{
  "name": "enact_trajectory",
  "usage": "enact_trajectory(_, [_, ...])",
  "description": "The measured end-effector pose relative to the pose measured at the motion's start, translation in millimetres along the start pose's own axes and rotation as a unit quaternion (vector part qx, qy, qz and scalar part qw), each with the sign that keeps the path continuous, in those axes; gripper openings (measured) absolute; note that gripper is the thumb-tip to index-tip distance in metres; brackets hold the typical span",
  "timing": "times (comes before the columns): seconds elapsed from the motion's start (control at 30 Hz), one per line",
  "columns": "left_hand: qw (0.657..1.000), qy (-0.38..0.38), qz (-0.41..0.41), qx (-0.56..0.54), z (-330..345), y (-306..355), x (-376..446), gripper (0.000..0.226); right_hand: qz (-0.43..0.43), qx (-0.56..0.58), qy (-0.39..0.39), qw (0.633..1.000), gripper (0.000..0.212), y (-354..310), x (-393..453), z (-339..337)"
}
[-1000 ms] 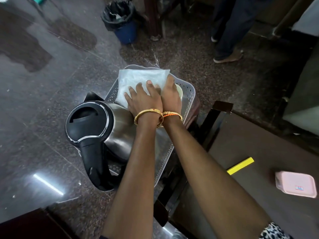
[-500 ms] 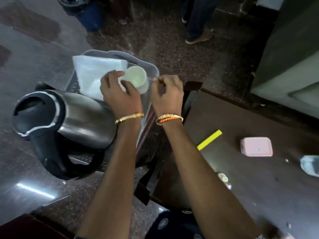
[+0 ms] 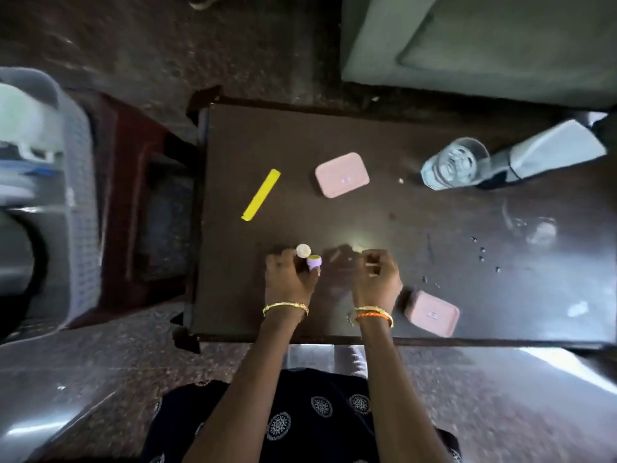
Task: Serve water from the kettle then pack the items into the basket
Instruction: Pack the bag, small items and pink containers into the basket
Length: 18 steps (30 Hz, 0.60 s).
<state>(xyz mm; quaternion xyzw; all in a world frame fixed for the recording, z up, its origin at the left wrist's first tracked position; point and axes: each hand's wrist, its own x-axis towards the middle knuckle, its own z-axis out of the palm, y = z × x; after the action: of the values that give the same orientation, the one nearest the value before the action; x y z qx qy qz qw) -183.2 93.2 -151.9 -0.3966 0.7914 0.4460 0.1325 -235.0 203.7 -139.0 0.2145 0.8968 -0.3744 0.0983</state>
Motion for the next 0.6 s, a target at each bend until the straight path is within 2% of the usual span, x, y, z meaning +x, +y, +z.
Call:
enact_trajectory(0.1, [1.0,0.022,-0.013,0.013,17.8,-0.3,-1.9,0.042,0.024,-0.046,-0.136,0.989,0.018,25.7,1.1,-6.1])
enact_trajectory(0.17, [0.999,0.036,-0.015,0.012,22.2,-1.1,1.0,0.045,-0.001,-0.067,-0.223,0.972,0.029,29.2,-3.1,0.0])
enact_trajectory(0.27, [0.997,0.069,-0.03,0.017,26.5,0.5,9.6,0.046,-0.039,-0.081,-0.297,0.951,0.041,29.0,-10.5,14.7])
enact_trajectory(0.47, [0.996,0.08,-0.004,0.035,30.0,6.5,27.0,0.028,-0.056,-0.113,-0.274,0.953,0.03,25.2,-14.6,37.1])
enact_trajectory(0.6, [0.995,0.1,0.016,0.023,29.2,6.3,27.5,0.023,-0.049,-0.083,-0.247,0.964,0.026,26.8,-11.7,39.2])
